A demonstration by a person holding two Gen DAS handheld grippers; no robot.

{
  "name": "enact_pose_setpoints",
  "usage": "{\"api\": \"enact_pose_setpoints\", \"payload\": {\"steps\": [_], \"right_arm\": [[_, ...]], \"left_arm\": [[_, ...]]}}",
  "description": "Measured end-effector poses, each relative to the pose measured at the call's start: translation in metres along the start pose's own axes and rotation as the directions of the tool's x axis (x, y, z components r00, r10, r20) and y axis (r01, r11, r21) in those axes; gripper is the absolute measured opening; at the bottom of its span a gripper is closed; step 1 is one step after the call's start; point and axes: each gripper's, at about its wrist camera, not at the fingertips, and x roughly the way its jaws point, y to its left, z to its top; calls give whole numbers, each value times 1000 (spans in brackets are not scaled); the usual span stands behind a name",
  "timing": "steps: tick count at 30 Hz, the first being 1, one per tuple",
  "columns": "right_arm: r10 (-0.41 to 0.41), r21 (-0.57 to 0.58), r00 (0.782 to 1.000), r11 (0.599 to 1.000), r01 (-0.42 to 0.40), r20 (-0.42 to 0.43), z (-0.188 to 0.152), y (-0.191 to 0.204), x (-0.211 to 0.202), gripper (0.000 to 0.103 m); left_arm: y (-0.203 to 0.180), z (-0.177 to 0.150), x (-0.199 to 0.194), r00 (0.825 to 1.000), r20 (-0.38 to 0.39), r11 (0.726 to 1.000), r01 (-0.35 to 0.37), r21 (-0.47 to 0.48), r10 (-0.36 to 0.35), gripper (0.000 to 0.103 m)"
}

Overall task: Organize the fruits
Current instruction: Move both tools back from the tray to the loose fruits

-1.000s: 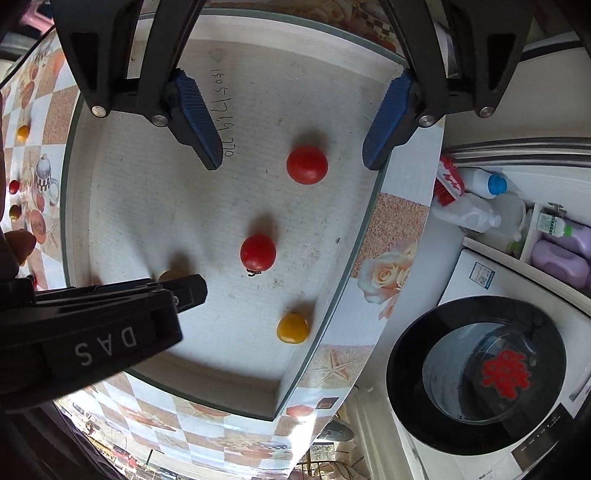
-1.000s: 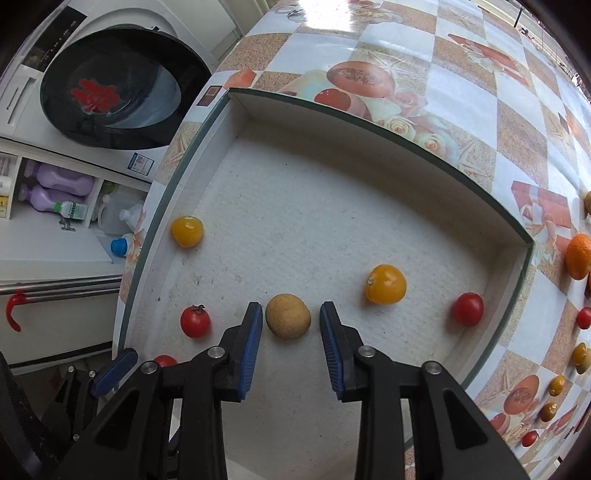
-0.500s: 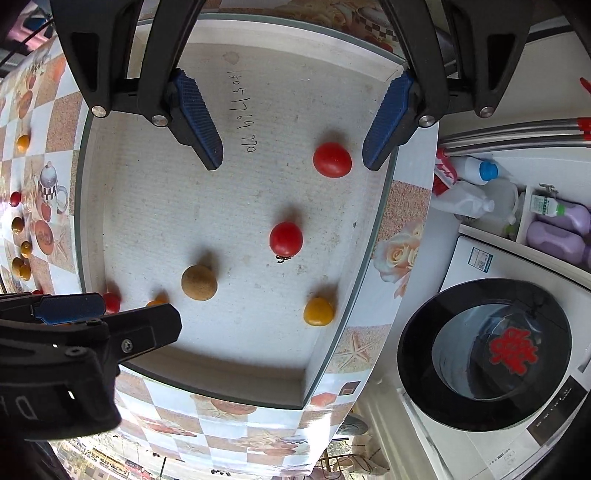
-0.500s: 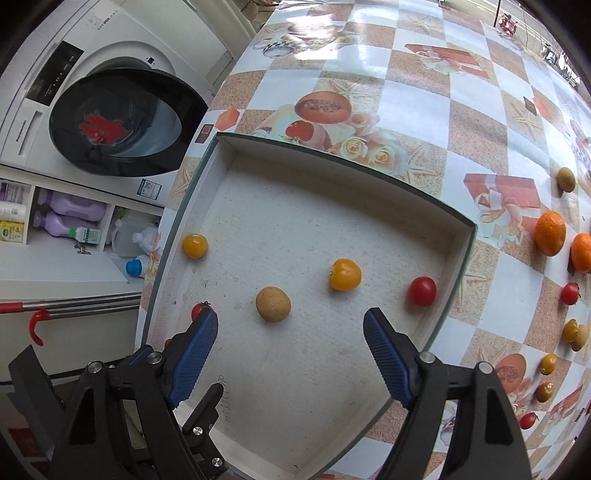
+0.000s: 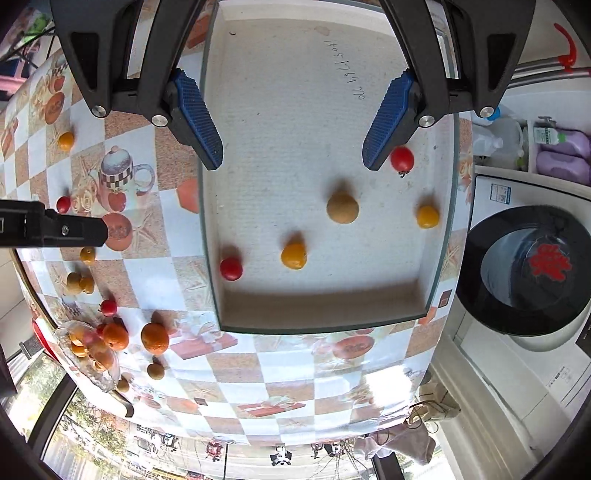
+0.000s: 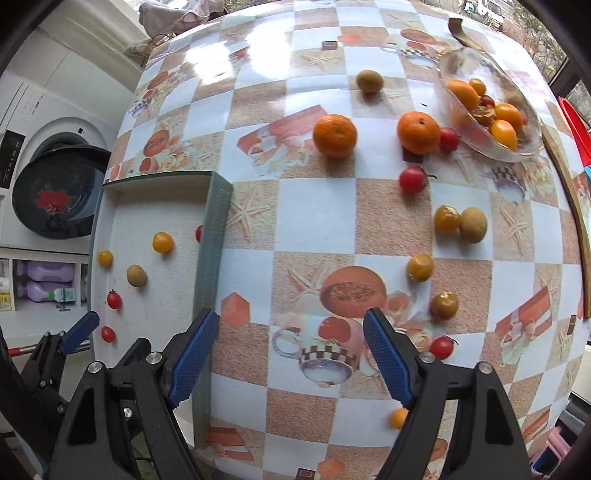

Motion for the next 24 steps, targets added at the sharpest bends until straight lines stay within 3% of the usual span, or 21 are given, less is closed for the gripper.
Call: {"api": "enact_pose_setpoints", "payload": {"steps": [7,11,17,24], "right_arm": [[-77,132,997,988,77,-7,-38,-84,-11,84],[-82,156,996,984,84,-16,-63,-110,-11,84],[-54,132,998,990,57,-26,-92,-110,-1,84],[-36,102,999,994,37,-18,-104,-92,12,83]], "left_arm": [[-53,22,-2,998,8,995,69,74,-70,79],[-86,31,7,994,-7,985,107,136,-107,79],[-130,41,26,988,-42,965,155,210,-150,79],[-161,59,48,981,-63,954,194,228,-184,79]]}}
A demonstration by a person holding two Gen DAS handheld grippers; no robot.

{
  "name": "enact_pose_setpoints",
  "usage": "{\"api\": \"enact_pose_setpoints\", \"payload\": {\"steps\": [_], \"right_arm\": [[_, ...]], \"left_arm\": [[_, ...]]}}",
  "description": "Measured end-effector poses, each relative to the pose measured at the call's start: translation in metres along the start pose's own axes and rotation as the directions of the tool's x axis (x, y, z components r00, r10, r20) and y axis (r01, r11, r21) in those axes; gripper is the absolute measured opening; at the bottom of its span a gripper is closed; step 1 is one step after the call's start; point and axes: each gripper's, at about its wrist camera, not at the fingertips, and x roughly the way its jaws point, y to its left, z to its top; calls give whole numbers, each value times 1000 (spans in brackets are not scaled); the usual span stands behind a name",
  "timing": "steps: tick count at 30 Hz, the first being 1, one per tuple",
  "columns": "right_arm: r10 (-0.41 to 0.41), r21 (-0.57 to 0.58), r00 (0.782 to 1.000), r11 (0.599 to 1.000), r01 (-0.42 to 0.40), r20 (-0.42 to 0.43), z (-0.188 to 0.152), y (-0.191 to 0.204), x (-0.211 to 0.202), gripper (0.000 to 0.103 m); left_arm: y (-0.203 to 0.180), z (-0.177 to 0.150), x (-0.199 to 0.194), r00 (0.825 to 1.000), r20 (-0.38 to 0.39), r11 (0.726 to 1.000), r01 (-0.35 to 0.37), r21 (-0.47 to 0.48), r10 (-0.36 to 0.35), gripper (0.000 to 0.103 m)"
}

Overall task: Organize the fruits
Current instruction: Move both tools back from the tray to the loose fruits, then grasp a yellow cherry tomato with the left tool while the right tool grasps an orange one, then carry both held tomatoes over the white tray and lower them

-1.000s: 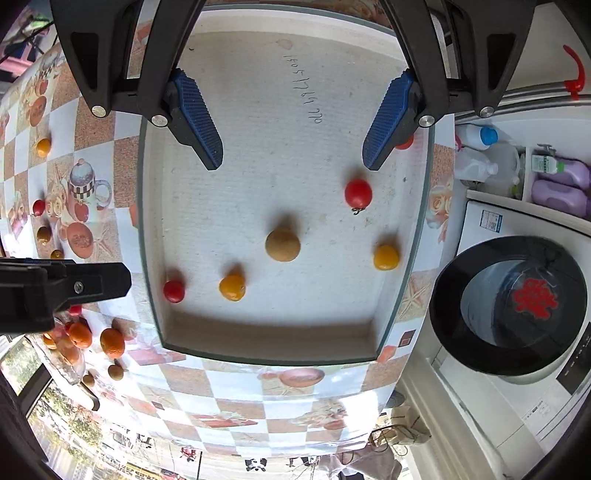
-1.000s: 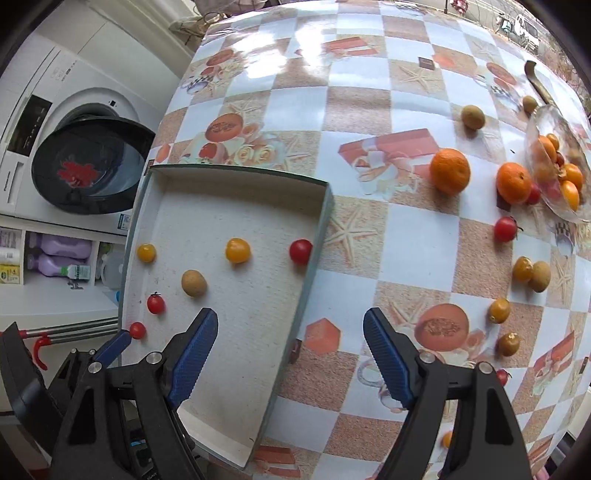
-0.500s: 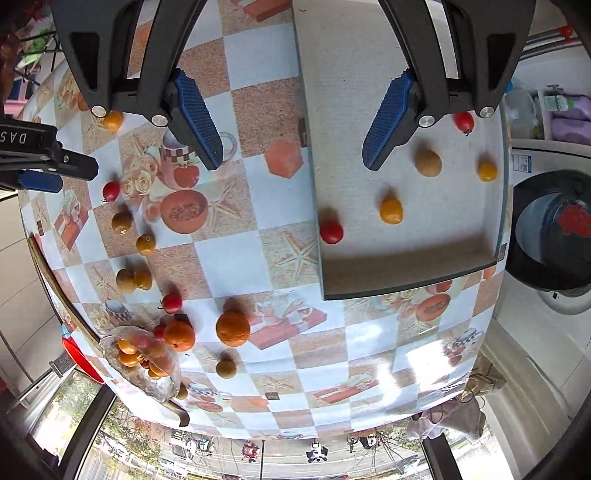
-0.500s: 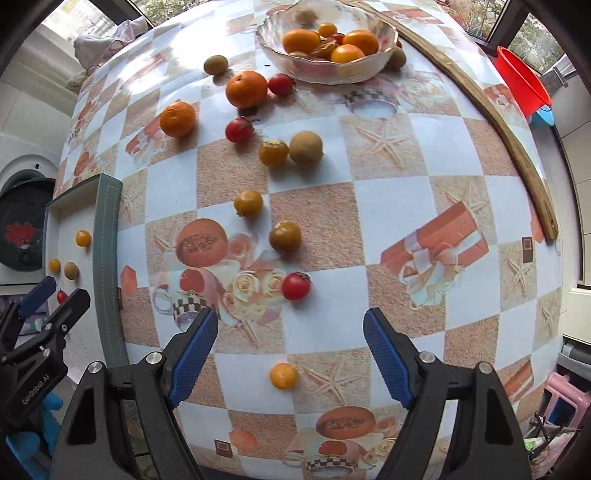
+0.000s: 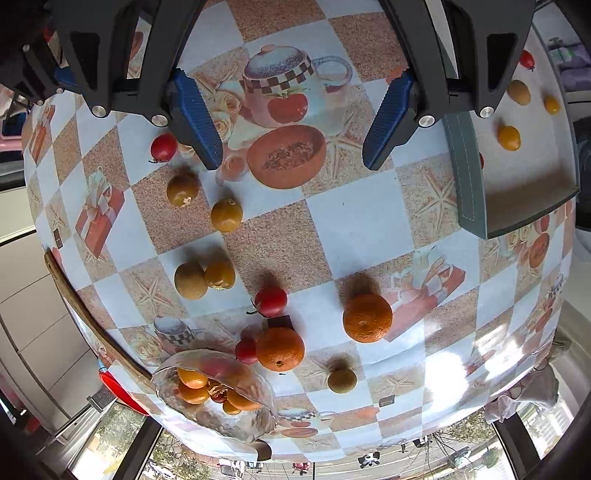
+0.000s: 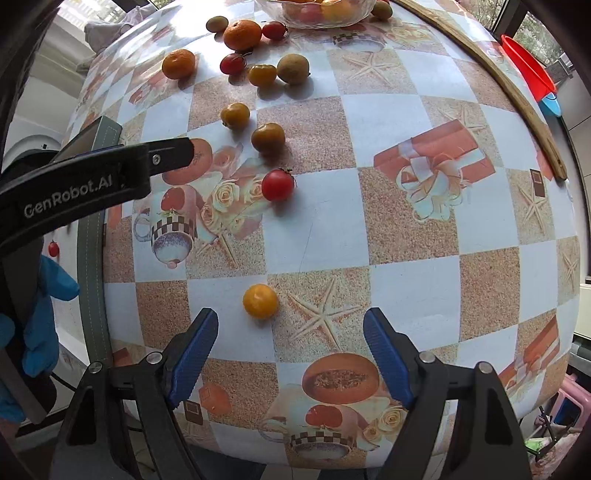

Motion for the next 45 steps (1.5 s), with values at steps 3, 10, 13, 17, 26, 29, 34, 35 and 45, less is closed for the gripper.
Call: {"api": "enact_pose_setpoints", "payload": {"steps": [3,10,13,17,26,29,34,35,45], "right_arm": [[4,-14,1000,1000,-4,1,-2,6,4,79],[-10,-26,1000,1000,10,3,-3,16,14,71],[-22,-23,1000,999,22,7,-5,14,16,68],[-43,-29,999,999,43,9,-3,19,18,60],[9,-22,1000,1000,-9,-3,4,23,17,23],[27,-2,1000,1000,-27,-3,2,16,13,23],[36,26,999,999,-36,-2,-1,-5,4,23],[39,35,999,999,-39,-1,-2,-9,3,23],[65,77,998,995,-67,25,8,-22,-15,23]], "left_arm": [[-1,11,9,1000,-4,1000,11,-20,-11,79],[-9,25,22,999,-6,998,47,-39,-47,79],[-19,28,26,999,-12,999,43,-20,-43,79],[-25,32,31,999,-16,998,46,-34,-46,79],[-39,33,28,998,-14,998,59,-4,-59,55],[-44,30,26,996,-17,996,88,20,-87,37],[-45,25,24,989,-31,990,143,5,-143,22],[-39,22,22,989,-31,990,143,-5,-144,22],[-1,-5,-14,993,8,990,122,-70,-122,22]]}}
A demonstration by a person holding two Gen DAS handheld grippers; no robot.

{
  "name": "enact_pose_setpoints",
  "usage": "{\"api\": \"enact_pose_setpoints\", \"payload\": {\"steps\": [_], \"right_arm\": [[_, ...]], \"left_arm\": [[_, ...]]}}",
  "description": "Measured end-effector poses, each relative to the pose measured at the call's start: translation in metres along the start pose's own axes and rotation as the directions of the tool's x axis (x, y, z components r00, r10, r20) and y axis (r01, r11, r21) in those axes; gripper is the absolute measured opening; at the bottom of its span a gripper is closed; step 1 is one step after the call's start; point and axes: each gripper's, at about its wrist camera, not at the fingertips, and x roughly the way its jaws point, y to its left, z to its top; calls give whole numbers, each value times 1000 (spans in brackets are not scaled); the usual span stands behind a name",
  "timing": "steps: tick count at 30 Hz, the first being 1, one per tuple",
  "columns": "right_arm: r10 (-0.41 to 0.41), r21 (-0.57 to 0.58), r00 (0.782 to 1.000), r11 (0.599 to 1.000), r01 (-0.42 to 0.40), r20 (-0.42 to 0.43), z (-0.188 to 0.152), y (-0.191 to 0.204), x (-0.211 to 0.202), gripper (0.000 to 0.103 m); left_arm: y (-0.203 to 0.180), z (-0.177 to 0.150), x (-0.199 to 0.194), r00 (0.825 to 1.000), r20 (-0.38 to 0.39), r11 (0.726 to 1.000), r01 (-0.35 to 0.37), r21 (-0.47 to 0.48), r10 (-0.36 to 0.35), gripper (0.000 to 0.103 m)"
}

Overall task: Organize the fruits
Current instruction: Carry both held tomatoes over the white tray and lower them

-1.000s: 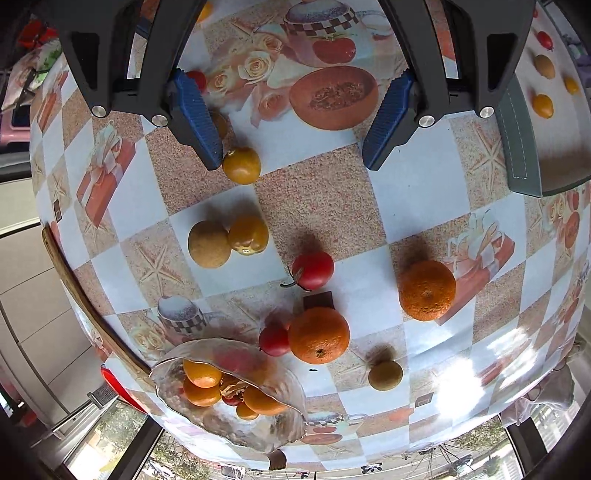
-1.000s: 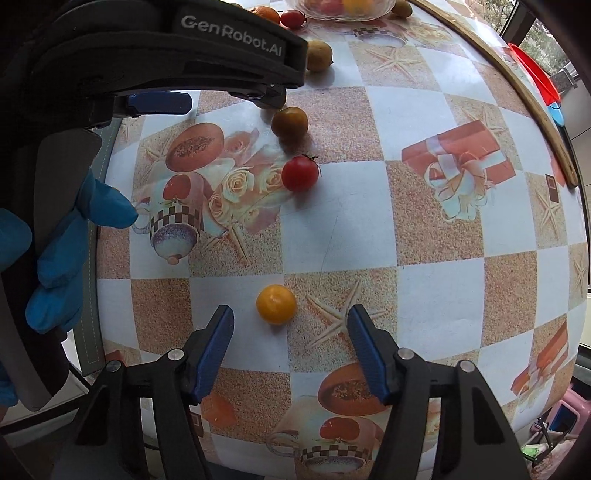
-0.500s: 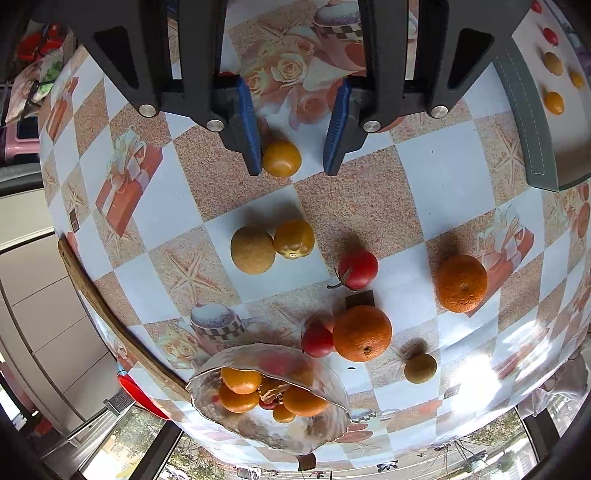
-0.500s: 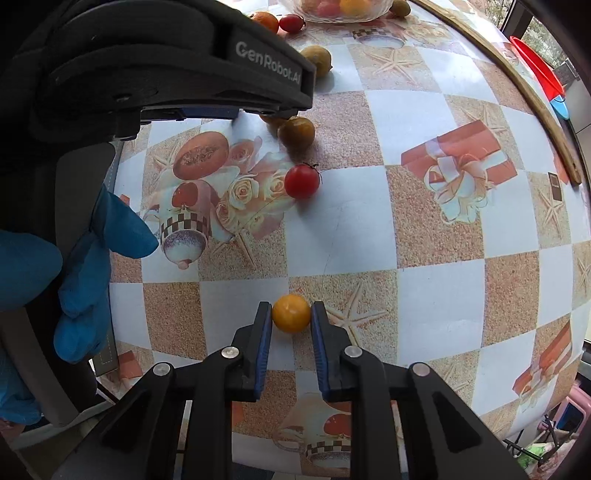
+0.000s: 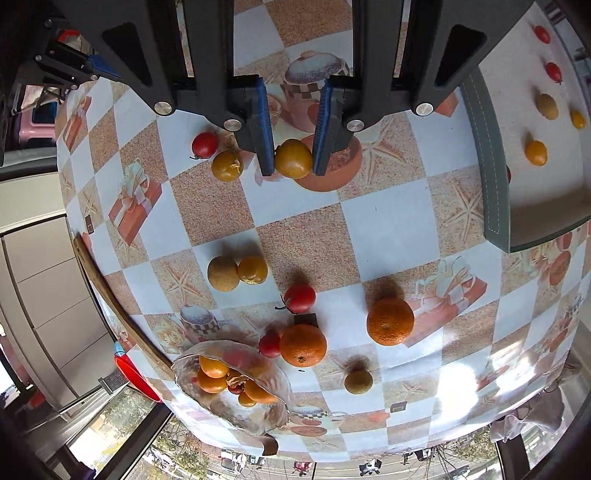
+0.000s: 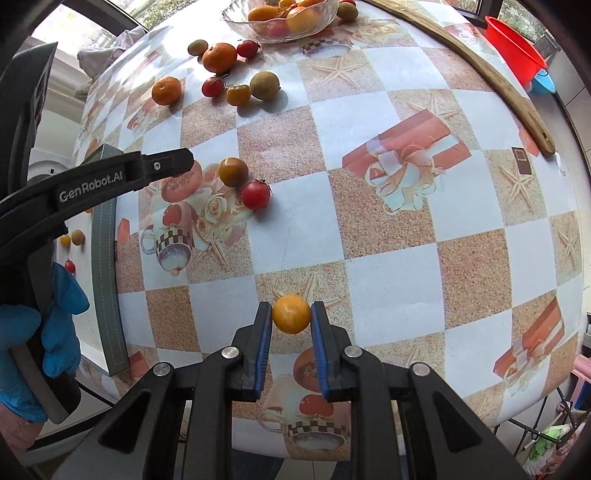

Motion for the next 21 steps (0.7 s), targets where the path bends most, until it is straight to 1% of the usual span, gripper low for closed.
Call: {"api": "enact_pose_setpoints", "payload": {"steps": [3,12,17,21], "right_arm": [[-2,-14,1000,1000,2,6,-3,5,-6,23],[0,-65,1000,998,1,19,5,22,-23,23],[5,-115,1000,993,-3,25,14,42,-26,23],[11,-168,1000,986,-6,28,21,65,-27,23]], "left_arm": [[14,-8,-12,1000,14,1000,-1,-21,1,22],[38,-28,-36,999,50,996,0,-84,4,22],[53,-41,-51,997,71,992,-12,-122,21,22],[70,-56,-63,995,88,988,-28,-153,42,22]]}}
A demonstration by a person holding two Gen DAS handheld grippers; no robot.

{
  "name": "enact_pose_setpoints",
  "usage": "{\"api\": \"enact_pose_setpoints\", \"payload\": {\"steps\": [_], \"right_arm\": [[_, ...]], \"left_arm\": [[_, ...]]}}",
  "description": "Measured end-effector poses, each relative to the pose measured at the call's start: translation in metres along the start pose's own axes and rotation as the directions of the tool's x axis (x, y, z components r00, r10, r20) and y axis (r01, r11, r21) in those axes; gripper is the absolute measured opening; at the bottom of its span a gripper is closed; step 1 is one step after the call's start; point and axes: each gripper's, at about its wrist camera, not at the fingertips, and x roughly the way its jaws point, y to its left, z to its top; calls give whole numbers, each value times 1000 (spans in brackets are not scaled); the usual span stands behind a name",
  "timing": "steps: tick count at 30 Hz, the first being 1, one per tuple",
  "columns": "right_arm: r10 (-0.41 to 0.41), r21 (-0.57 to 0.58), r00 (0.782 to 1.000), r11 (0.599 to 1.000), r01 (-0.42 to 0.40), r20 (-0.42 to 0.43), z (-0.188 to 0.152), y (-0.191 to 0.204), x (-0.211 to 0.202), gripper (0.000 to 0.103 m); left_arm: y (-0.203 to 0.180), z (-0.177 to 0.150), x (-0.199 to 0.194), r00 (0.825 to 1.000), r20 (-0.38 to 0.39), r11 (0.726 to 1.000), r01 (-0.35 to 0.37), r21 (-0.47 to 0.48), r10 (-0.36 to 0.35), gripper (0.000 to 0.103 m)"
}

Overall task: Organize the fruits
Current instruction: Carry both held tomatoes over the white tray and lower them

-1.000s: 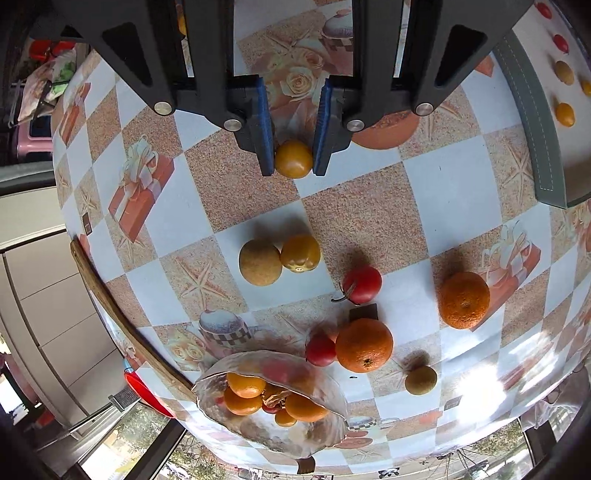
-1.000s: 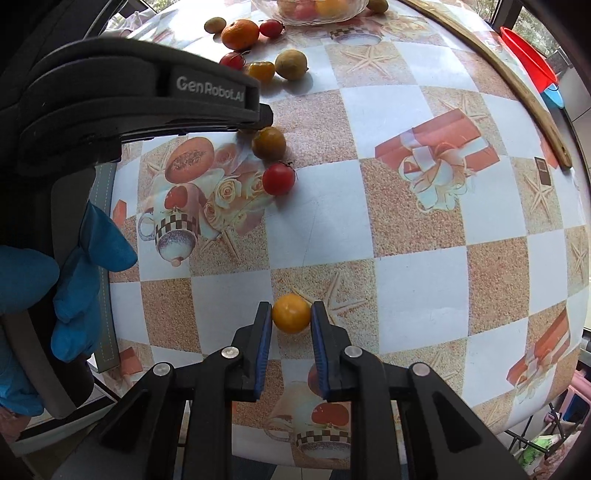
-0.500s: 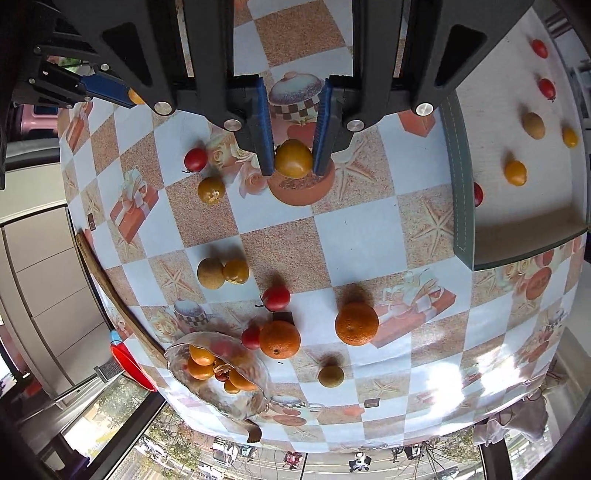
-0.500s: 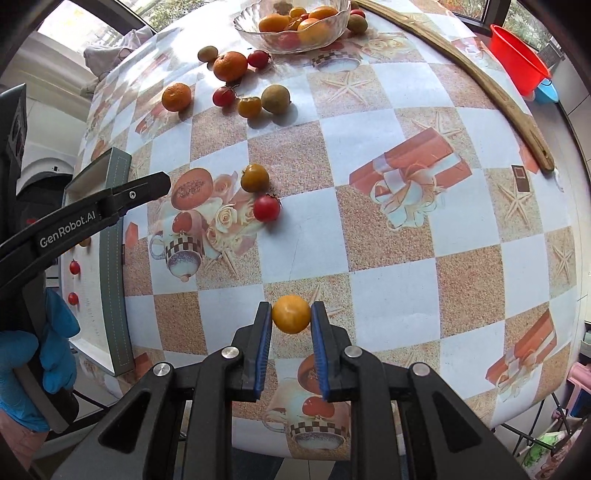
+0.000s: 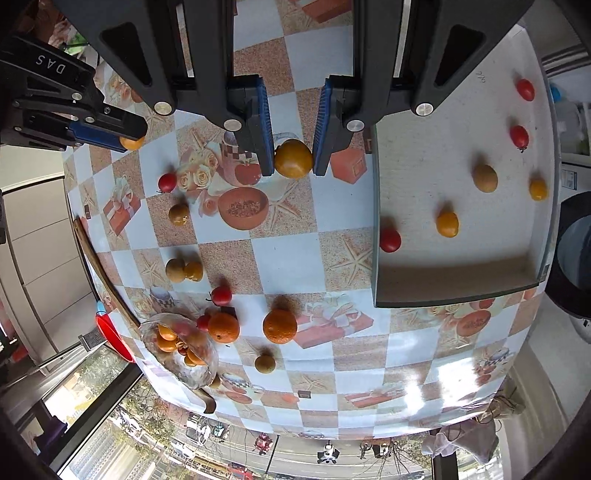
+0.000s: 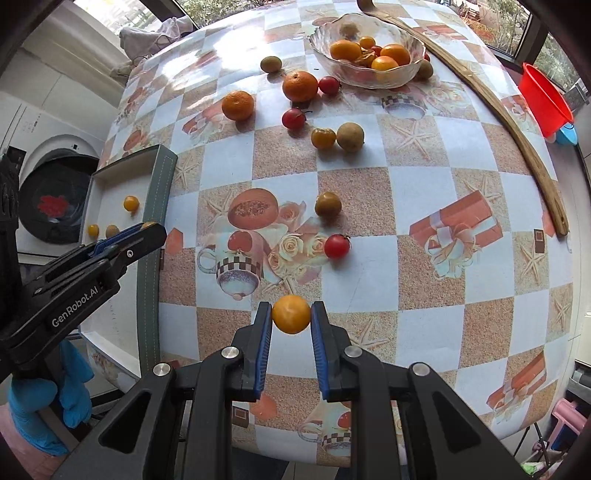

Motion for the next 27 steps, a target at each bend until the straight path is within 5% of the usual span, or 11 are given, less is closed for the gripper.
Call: {"api": "enact_pose_setpoints", "payload": {"steps": [13,27], "right_arm": [[39,-208,999,977,-46,-36,24,96,21,23],[51,-388,990,916,-98,-131,43,207,82,23]], "left_arm": [[81,-41,-28,996,31,980,-78,-185,85,22],[158,-95,-22,979,-39,924,-200,-327,198,22]]}}
